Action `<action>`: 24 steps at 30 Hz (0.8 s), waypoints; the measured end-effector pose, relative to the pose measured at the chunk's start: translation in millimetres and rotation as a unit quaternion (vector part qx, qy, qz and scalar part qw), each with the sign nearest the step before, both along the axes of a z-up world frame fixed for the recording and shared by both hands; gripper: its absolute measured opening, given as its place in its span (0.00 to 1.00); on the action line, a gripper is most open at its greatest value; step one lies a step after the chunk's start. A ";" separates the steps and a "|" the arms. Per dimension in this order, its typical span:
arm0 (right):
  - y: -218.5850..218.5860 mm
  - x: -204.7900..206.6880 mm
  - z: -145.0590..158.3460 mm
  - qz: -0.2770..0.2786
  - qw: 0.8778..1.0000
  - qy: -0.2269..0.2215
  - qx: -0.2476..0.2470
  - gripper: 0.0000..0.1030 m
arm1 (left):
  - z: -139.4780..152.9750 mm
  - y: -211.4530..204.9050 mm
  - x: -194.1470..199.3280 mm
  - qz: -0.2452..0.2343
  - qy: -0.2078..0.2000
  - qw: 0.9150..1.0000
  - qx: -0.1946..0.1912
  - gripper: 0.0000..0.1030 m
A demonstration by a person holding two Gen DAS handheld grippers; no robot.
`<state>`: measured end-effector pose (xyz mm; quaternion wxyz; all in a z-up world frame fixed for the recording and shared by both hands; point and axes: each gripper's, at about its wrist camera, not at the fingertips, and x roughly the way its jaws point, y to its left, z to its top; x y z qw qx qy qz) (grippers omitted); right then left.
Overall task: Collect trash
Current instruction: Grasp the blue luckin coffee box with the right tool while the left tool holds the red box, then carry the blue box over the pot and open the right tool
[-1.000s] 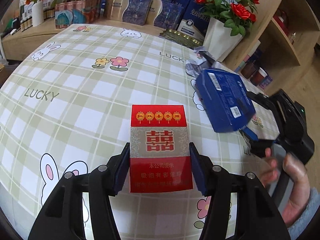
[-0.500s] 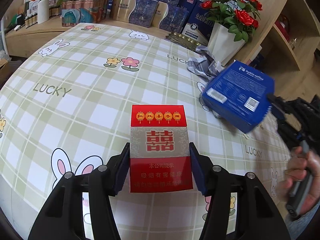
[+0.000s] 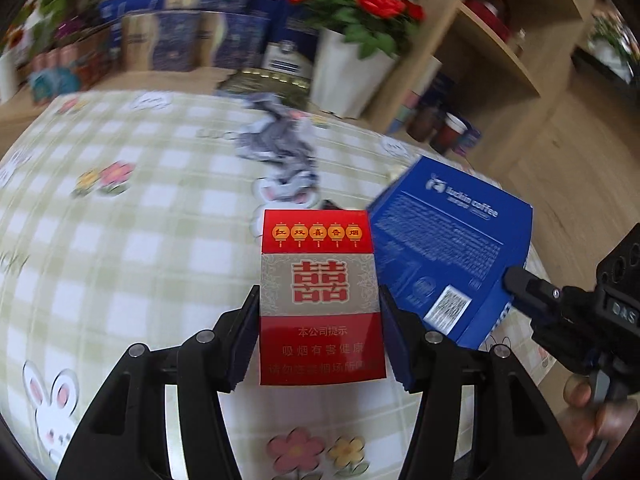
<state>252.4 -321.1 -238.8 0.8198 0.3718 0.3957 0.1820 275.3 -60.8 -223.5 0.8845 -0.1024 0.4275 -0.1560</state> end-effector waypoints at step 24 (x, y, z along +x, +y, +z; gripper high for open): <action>18.3 24.2 -2.4 0.011 0.999 -0.030 -0.034 0.16 | -24.5 7.5 2.0 -0.048 0.035 0.998 -0.009 0.52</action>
